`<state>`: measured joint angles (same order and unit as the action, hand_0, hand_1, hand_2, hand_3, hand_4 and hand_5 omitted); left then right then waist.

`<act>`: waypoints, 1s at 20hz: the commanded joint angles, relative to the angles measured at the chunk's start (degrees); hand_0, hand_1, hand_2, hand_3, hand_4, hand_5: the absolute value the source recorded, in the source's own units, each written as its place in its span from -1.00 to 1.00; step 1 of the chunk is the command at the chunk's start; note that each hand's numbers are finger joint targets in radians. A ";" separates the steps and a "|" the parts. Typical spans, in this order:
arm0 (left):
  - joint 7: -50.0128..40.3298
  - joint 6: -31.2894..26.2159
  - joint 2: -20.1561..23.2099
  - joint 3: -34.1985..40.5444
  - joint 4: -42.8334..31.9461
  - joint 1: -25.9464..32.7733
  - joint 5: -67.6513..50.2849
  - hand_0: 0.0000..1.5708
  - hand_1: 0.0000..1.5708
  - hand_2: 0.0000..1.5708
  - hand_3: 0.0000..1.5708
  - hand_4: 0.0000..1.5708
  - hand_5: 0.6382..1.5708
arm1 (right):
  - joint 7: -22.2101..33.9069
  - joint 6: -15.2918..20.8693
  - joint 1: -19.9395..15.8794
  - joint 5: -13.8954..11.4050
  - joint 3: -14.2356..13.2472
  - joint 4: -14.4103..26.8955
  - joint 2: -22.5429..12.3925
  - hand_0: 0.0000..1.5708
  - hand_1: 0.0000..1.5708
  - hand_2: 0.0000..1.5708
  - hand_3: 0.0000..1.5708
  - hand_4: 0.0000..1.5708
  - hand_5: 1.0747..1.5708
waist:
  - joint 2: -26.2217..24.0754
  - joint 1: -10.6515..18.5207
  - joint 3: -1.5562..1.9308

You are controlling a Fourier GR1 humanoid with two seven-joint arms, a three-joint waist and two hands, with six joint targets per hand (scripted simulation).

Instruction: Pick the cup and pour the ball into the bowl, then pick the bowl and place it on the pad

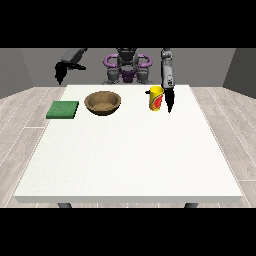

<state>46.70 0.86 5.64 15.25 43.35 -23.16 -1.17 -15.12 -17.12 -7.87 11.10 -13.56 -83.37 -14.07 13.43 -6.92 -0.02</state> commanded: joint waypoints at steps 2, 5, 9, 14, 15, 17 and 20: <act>4.69 2.13 -0.45 0.91 -6.61 -4.07 -0.30 -1.00 -1.00 -1.00 -1.00 -1.00 0.90 | -4.20 -1.23 -1.15 0.03 -1.73 4.16 -0.80 -1.00 -1.00 -1.00 -1.00 -1.00 1.00 | 2.04 -0.58 0.01; 6.64 1.42 1.14 1.66 -10.90 -6.44 -0.59 -1.00 -1.00 -1.00 -1.00 -1.00 0.91 | -3.15 0.73 -1.27 -2.01 1.15 1.30 1.51 -1.00 -1.00 -1.00 -1.00 -1.00 1.00 | 3.15 -0.99 -0.01; 10.58 14.77 0.64 -1.28 -8.41 -0.60 7.12 0.59 0.59 1.00 1.00 0.69 0.39 | 1.50 -2.92 -2.22 2.16 -1.31 -0.17 -2.82 -1.00 -1.00 -1.00 -1.00 -1.00 1.00 | 1.69 -4.06 -0.01; 9.54 20.08 -2.33 -1.97 -8.14 -1.06 8.72 0.68 0.68 1.00 1.00 0.88 0.31 | 1.94 -4.93 -4.77 4.77 -5.24 2.36 -7.09 -1.00 -1.00 -1.00 -1.00 -1.00 1.00 | 2.88 -4.40 -0.01; 7.89 21.27 -3.39 -3.60 -6.83 -0.51 10.12 0.69 0.69 1.00 1.00 0.89 0.32 | -1.58 -4.21 -2.43 1.79 -3.89 4.85 -5.25 -1.00 -1.00 -1.00 -1.00 -1.00 1.00 | 1.43 -3.50 0.04; 6.63 22.31 -4.28 -4.36 -7.33 -0.64 10.87 0.69 0.69 1.00 1.00 0.91 0.30 | -0.86 -3.44 -2.80 2.60 -4.69 5.92 -4.77 -1.00 -1.00 -1.00 -1.00 -1.00 1.00 | -0.89 -2.26 0.04; -5.95 20.95 -0.08 -9.75 -3.35 1.03 16.22 0.71 0.71 1.00 1.00 0.95 0.43 | 0.24 -4.65 2.15 1.49 -4.70 12.01 -4.89 -1.00 -1.00 -1.00 -1.00 -1.00 1.00 | -12.83 1.54 0.16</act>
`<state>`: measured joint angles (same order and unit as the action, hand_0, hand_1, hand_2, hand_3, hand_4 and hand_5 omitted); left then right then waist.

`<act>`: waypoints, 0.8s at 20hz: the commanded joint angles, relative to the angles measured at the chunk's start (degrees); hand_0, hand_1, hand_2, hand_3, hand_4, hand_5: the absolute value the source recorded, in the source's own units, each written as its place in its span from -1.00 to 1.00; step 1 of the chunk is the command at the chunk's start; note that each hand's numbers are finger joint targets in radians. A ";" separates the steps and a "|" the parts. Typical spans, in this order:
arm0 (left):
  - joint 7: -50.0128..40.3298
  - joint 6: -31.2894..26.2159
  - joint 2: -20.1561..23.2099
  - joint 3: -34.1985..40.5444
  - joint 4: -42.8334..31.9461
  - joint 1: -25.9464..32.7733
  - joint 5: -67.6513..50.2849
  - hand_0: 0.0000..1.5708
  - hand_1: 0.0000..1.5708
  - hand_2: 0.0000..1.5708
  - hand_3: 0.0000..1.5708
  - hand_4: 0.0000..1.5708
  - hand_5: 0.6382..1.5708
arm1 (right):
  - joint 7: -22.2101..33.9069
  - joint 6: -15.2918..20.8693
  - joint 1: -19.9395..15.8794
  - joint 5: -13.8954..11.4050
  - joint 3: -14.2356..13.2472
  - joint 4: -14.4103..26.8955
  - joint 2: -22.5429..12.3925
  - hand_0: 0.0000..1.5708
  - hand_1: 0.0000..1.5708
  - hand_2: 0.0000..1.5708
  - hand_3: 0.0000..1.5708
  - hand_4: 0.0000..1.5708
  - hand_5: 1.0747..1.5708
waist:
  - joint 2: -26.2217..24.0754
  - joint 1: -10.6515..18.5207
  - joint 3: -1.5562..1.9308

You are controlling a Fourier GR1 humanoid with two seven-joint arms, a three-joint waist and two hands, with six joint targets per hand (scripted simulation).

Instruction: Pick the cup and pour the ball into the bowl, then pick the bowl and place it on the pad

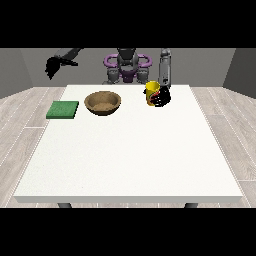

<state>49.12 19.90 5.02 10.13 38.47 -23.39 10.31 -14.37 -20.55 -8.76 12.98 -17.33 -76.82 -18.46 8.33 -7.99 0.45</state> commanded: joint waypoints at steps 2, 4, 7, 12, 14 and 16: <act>-11.37 4.55 8.70 -3.82 0.64 -2.37 8.17 0.76 0.76 1.00 1.00 1.00 0.51 | 3.42 -1.81 1.45 1.12 -0.92 3.63 -1.89 -1.00 -1.00 -1.00 -1.00 -1.00 0.99 | -7.31 1.36 -0.27; -16.76 0.70 16.59 -4.32 0.41 -6.19 10.46 0.83 0.83 1.00 1.00 1.00 0.46 | 3.92 0.26 0.96 -0.05 0.36 3.29 0.08 -1.00 -1.00 -1.00 -1.00 -1.00 0.99 | -8.60 2.58 -0.22; -25.07 0.07 21.14 -5.46 -0.01 -11.66 13.87 0.85 0.85 1.00 1.00 1.00 0.41 | 2.99 -1.00 1.09 0.41 -0.04 5.06 -0.25 -1.00 -1.00 -1.00 -1.00 -1.00 0.99 | -8.45 1.31 -0.26; -32.83 2.17 16.63 -8.96 2.13 -14.89 18.65 0.86 0.86 1.00 1.00 1.00 0.41 | -1.18 -3.01 0.35 0.34 -1.72 8.71 -1.93 -1.00 -1.00 -1.00 -1.00 -1.00 0.99 | -6.79 1.71 -0.42; -34.26 3.66 16.60 -8.77 1.56 -15.68 20.04 0.86 0.86 1.00 1.00 1.00 0.41 | 0.83 -3.60 -0.03 1.40 -0.68 6.68 -1.03 -1.00 -1.00 -1.00 -1.00 -1.00 0.99 | -6.83 0.12 -0.44; -37.15 6.18 13.30 -12.10 2.59 -15.88 23.80 0.88 0.88 1.00 1.00 1.00 0.37 | 0.43 -1.94 -0.26 0.28 0.01 8.24 0.57 -1.00 -1.00 -1.00 -1.00 -1.00 0.99 | -7.19 1.04 -0.42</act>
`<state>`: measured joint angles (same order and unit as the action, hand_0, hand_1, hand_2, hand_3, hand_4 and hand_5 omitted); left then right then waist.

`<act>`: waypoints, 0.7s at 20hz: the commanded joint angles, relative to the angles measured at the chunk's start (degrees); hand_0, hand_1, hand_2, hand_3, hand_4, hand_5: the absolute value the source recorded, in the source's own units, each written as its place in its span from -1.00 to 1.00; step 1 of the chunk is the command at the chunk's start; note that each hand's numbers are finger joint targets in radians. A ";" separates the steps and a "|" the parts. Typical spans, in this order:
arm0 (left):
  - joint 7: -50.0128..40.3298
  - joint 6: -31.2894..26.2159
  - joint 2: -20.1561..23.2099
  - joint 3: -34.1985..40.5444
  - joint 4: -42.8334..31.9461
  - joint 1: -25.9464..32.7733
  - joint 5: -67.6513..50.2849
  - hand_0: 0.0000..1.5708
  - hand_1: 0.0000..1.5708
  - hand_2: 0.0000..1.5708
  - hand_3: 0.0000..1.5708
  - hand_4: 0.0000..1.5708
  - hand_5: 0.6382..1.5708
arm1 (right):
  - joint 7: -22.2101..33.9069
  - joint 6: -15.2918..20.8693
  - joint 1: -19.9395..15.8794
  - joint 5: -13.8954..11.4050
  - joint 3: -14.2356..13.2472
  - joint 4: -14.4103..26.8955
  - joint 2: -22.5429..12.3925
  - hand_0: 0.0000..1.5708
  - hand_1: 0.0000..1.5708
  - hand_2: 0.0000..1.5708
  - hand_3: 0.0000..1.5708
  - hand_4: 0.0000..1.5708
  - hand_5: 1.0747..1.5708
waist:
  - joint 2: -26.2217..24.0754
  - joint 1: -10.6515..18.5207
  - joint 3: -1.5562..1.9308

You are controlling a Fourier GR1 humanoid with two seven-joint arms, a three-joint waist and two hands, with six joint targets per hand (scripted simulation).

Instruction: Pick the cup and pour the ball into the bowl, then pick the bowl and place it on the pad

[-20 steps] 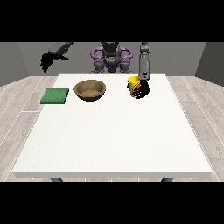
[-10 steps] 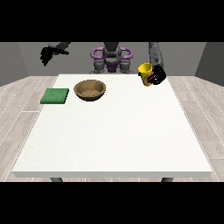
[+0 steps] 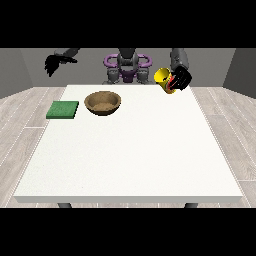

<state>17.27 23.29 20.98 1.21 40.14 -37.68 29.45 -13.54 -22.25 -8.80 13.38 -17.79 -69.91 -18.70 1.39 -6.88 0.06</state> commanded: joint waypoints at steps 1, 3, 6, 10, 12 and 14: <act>-10.00 4.10 -6.31 -6.56 2.40 -2.78 7.70 0.89 0.89 1.00 1.00 1.00 0.36 | -1.94 -0.26 -1.53 -0.54 -1.42 5.05 -1.35 -1.00 -1.00 -1.00 -1.00 -1.00 0.99 | -1.36 2.18 0.03; -14.89 3.76 -3.52 -6.64 0.66 -5.70 10.68 0.90 0.90 1.00 1.00 0.95 0.39 | -0.74 -3.52 -1.34 1.26 -2.51 4.79 -4.26 -1.00 -1.00 -1.00 -1.00 -1.00 0.99 | -1.50 -0.46 0.02; -20.32 7.02 -5.50 -11.46 -0.44 -7.82 18.78 0.91 0.91 1.00 1.00 0.92 0.30 | -0.67 -2.13 -2.65 0.36 -0.91 4.62 -2.09 -1.00 -1.00 -1.00 -1.00 -1.00 1.00 | -1.31 -1.02 0.02; -29.64 3.20 -8.40 -19.21 -0.30 -12.65 29.01 0.99 0.99 1.00 1.00 1.00 0.22 | -2.50 -2.38 -2.04 -0.50 -2.06 9.75 -3.11 -1.00 -1.00 -1.00 -1.00 -1.00 1.00 | -4.53 1.32 0.14; -34.28 2.55 -10.44 -22.82 -1.34 -14.30 34.55 0.98 0.98 1.00 1.00 1.00 0.30 | -3.54 -3.79 -1.38 -0.48 -1.58 10.30 -2.86 -1.00 -1.00 -1.00 -1.00 -1.00 1.00 | -5.48 0.55 0.17; -34.38 0.49 -10.29 -25.65 -2.32 -14.04 38.23 0.96 0.96 1.00 1.00 0.89 0.49 | -1.18 -3.39 -1.63 -0.19 -1.16 9.36 -2.69 -1.00 -1.00 -1.00 -1.00 -1.00 1.00 | -6.89 -0.01 0.06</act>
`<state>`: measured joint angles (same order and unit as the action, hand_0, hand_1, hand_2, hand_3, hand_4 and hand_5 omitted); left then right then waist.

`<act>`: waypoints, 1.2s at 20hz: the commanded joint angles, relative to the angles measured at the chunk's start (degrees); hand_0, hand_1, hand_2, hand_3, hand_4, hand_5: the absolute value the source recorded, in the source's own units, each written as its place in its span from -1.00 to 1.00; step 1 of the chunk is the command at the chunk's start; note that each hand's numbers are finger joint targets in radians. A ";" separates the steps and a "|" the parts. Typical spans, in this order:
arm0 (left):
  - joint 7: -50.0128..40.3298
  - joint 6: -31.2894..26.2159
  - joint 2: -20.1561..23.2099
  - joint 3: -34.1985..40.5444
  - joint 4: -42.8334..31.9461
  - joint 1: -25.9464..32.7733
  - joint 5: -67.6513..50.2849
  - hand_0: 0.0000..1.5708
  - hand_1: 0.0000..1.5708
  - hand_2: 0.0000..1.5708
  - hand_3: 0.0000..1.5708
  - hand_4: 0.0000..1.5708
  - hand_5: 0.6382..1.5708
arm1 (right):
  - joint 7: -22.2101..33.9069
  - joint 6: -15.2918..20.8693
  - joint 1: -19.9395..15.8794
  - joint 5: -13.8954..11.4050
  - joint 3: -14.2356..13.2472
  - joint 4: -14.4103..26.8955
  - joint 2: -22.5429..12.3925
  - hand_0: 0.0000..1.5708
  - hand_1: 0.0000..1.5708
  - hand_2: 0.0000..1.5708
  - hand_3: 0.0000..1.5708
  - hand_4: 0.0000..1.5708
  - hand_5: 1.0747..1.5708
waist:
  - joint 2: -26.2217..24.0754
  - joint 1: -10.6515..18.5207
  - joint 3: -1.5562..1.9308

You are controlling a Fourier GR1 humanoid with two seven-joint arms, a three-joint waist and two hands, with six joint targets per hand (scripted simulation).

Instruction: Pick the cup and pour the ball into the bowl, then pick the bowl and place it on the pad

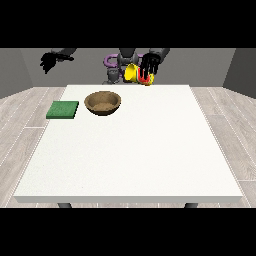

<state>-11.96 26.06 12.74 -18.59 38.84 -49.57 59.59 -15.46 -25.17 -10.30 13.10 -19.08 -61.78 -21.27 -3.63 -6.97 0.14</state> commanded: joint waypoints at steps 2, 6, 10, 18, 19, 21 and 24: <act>-6.84 -3.01 -3.61 -9.63 -2.40 -2.17 12.92 0.91 0.91 1.00 1.00 0.76 0.63 | -0.46 -1.11 0.31 -0.56 0.36 1.06 -0.68 -1.00 -1.00 -1.00 -1.00 -1.00 1.00 | -0.81 -1.52 -0.02; -9.35 -10.49 -6.78 -14.78 -3.93 -6.95 19.33 0.91 0.91 1.00 1.00 1.00 -0.10 | -2.02 -1.62 -1.78 -0.08 -0.21 2.80 -0.77 -1.00 -1.00 -1.00 -1.00 -1.00 1.00 | 1.46 -1.88 -0.03; -9.68 -16.96 -8.74 -23.59 -5.86 -9.78 28.60 0.95 0.95 1.00 1.00 0.98 0.13 | 0.10 -0.36 -4.76 0.69 -0.97 4.50 -0.98 -1.00 -1.00 -1.00 -1.00 -1.00 1.00 | 0.77 -0.66 0.02; -8.41 -24.80 -10.97 -29.06 -6.33 -8.40 37.01 0.84 0.84 1.00 1.00 0.95 0.07 | -2.01 -0.89 -2.10 -0.52 -1.04 5.01 -1.94 -1.00 -1.00 -1.00 -1.00 -1.00 1.00 | -1.07 0.72 -0.12; -6.93 -24.33 -11.18 -28.99 -4.14 -7.38 37.35 0.84 0.84 1.00 1.00 0.95 0.06 | -2.71 -1.83 -0.11 -0.67 -1.68 6.56 -2.95 -1.00 -1.00 -1.00 -1.00 -1.00 1.00 | -1.85 1.87 -0.12; -6.53 -23.07 -8.80 -27.73 -4.58 -7.00 38.57 0.84 0.84 1.00 1.00 0.94 0.06 | -1.74 -0.17 -0.46 -0.98 0.08 4.78 0.18 -1.00 -1.00 -1.00 -1.00 -1.00 1.00 | -1.11 1.73 -0.14; -3.47 -19.62 -4.82 -20.93 -1.68 -9.28 33.55 0.84 0.84 1.00 1.00 0.95 0.07 | -1.38 -3.39 0.10 1.05 -2.46 6.87 -3.58 -1.00 -1.00 -1.00 -1.00 -1.00 0.99 | -0.52 3.09 -0.14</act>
<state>-17.79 3.70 4.70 -43.82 34.68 -58.32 95.50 -16.75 -27.40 -10.91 13.18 -20.14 -56.15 -23.30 -4.24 -5.69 0.03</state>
